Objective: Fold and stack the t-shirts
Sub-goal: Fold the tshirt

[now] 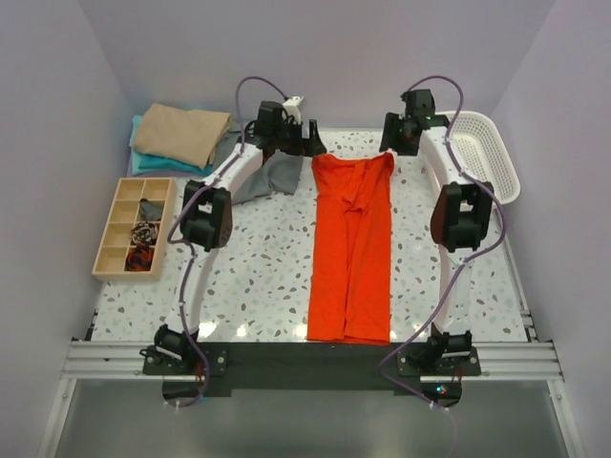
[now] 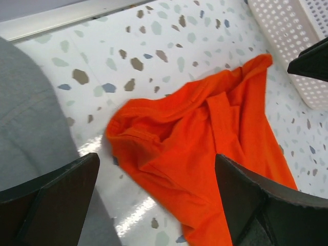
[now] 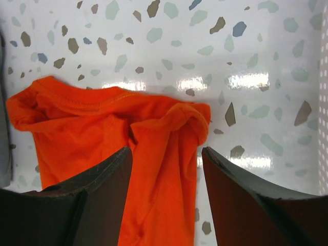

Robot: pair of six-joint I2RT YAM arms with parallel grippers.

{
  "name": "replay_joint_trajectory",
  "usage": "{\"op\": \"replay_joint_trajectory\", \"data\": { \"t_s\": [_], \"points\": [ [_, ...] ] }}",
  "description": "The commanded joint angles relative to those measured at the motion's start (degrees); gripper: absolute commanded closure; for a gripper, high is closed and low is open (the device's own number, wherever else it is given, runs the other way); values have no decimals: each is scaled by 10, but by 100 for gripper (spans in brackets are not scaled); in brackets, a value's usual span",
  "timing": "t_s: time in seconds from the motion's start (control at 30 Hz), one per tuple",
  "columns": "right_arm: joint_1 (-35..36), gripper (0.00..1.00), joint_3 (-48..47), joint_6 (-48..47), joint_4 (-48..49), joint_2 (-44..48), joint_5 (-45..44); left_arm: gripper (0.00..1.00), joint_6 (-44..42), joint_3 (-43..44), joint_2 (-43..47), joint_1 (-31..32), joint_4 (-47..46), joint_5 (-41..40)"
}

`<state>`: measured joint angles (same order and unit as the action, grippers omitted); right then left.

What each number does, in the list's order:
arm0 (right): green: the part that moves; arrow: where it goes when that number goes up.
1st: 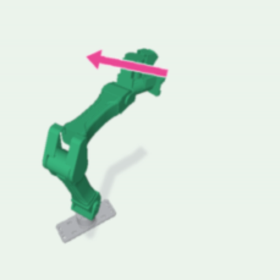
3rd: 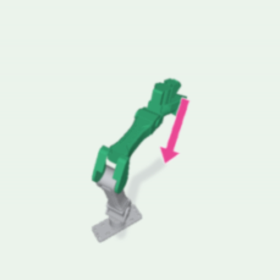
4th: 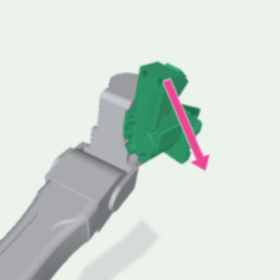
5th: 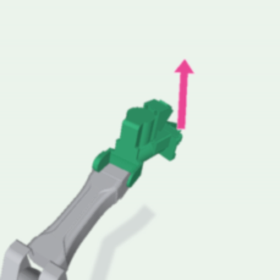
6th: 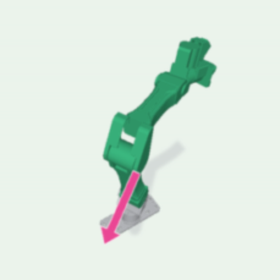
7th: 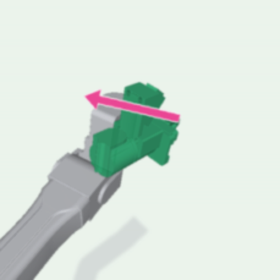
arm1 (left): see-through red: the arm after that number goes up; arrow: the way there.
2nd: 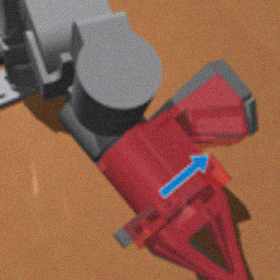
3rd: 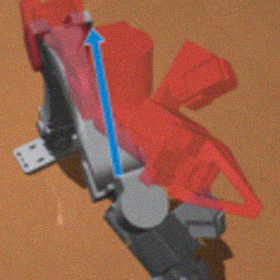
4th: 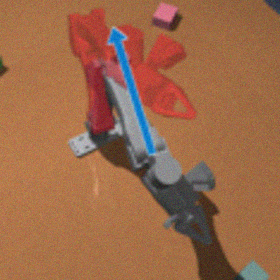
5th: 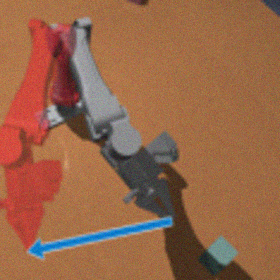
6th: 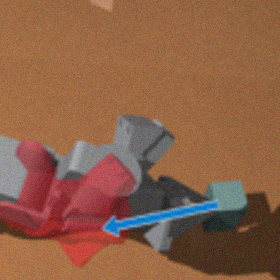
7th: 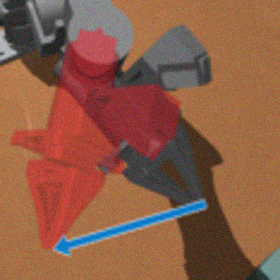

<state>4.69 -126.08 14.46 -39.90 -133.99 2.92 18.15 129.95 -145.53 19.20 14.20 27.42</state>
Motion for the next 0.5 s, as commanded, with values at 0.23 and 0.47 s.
{"op": "replay_joint_trajectory", "data": {
  "t_s": [0.23, 0.47],
  "points": [
    [1, 42, 131, 27, 63, 90, 74, 0, 5, -15, 49, 73, -46, 62],
    [1, 46, 229, 44, 100, 129, 135, 0, 13, -63, 48, 89, -58, 50]
  ]
}}
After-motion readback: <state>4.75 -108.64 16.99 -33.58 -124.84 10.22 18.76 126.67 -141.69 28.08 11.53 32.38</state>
